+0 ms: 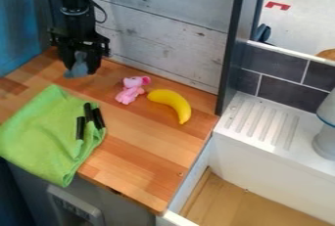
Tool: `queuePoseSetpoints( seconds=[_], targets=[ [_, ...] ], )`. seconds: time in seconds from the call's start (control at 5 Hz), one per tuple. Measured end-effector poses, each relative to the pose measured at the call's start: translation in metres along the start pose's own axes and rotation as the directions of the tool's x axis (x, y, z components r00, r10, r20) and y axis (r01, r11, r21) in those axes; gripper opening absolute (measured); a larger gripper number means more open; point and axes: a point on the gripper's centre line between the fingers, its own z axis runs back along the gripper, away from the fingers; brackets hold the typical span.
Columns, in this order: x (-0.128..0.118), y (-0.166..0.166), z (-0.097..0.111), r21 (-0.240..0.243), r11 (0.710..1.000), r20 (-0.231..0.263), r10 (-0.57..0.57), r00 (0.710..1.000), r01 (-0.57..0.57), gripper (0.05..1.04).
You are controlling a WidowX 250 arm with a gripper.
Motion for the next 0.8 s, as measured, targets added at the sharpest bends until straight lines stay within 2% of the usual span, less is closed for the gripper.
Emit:
queuePoseSetpoints(
  seconds=[0.2,0.4,0.6,0.8],
  targets=[
    [0.014,0.001,-0.014,0.015,0.998,0.028,0.060,0.998,-0.061,0.671],
    [0.023,0.001,-0.030,0.051,0.996,0.018,0.076,0.997,-0.076,0.671],
    [0.028,0.002,-0.035,0.061,0.991,0.018,0.114,0.993,-0.115,0.708],
    [0.030,0.004,-0.035,-0.029,0.982,0.029,0.185,0.982,-0.184,0.977]
  ],
)
